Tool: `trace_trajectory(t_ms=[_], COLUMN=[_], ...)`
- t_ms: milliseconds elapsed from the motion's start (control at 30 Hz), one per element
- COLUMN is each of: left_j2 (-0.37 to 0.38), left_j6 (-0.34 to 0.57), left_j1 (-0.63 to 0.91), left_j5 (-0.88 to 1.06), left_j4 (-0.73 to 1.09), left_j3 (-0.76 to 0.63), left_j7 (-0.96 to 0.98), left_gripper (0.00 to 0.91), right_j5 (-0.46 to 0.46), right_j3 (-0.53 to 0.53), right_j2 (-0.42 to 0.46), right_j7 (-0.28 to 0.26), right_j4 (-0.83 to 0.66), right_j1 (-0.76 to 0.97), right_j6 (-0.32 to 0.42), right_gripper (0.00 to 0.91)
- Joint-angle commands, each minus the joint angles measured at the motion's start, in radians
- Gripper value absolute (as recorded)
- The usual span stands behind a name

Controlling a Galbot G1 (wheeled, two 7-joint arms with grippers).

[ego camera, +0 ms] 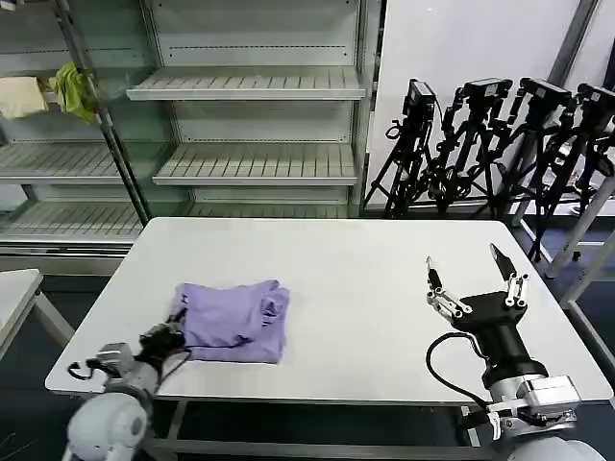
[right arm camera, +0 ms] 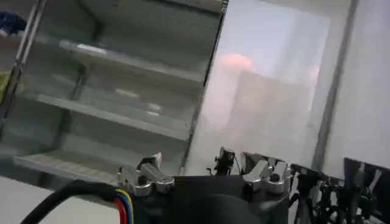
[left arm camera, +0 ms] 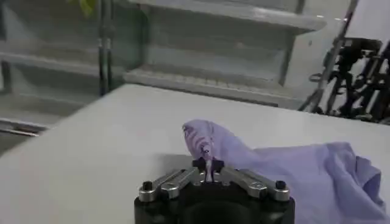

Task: Fold and organize the clothes.

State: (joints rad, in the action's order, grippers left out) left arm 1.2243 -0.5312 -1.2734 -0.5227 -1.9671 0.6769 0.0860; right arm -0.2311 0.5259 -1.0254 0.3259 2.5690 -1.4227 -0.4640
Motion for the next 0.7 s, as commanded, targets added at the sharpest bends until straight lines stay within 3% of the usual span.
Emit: trace_trajectory(t_ms=[33, 367, 500, 700], left_j2=[-0.263, -0.460, -0.467, -0.398], left_j6=[-0.007, -0.030, -0.045, -0.046], left_j1=[0.016, 0.070, 0.100, 0.100], left_j5=[-0.115, -0.186, -0.189, -0.167], left_j4=[0.002, -0.070, -0.138, -0.228], left_j3=[0.152, 0.180, 0.136, 0.055], left_j7=[0.004, 0.016, 0.025, 0.029], left_gripper=[0.010, 0.010, 0.010, 0.010], right_j5=[0.000, 0.000, 0.002, 0.010], right_j3=[0.002, 0.021, 0.029, 0.035], right_j2=[0.001, -0.003, -0.009, -0.016], right_j7=[-0.001, 0.002, 0.005, 0.005], right_j4=[0.049, 0.049, 0.049, 0.049], right_j1=[0.005, -0.006, -0.013, -0.024], right_j6=[-0.001, 0.003, 0.006, 0.008], right_gripper=[0.907, 0.907, 0.907, 0.907])
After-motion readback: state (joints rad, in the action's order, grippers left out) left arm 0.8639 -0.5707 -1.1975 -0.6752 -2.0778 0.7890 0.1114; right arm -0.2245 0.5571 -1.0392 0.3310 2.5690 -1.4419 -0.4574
